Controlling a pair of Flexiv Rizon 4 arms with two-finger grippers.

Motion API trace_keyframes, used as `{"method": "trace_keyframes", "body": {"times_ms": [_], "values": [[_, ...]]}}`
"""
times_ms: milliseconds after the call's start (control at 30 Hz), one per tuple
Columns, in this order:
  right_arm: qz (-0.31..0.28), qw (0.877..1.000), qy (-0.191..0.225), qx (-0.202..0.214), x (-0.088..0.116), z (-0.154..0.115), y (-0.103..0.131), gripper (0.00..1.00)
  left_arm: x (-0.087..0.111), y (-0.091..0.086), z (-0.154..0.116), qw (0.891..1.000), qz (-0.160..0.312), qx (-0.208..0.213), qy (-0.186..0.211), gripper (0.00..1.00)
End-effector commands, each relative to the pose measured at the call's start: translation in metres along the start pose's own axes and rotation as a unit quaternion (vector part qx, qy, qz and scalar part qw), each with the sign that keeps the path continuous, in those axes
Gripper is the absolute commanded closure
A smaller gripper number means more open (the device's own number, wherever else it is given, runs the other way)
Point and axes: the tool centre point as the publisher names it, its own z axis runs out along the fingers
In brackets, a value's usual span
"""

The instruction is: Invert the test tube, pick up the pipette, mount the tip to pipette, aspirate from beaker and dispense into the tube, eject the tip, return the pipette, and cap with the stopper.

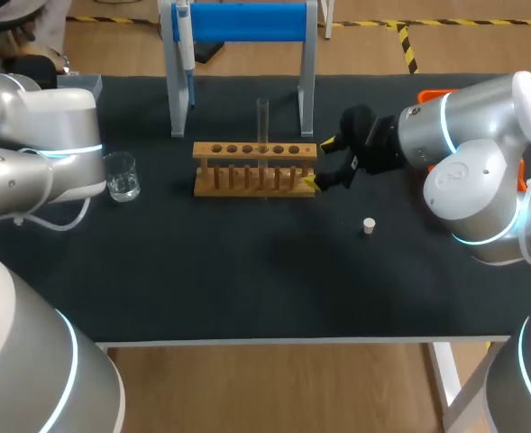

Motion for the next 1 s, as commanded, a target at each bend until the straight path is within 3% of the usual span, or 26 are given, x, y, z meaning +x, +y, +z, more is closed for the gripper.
{"method": "trace_keyframes", "body": {"times_ms": [33, 1000], "values": [[0.000, 1.000, 0.000, 0.001, -0.0002, -0.0005, 0.0003, 0.00, -0.0004, 0.0005, 0.0041, 1.000, 0.000, -0.001, 0.000, 0.67], [0.000, 1.000, 0.000, 0.001, -0.0002, -0.0005, 0.0003, 0.00, -0.0017, 0.0043, 0.0053, 1.000, -0.005, -0.006, -0.002, 0.86]]}}
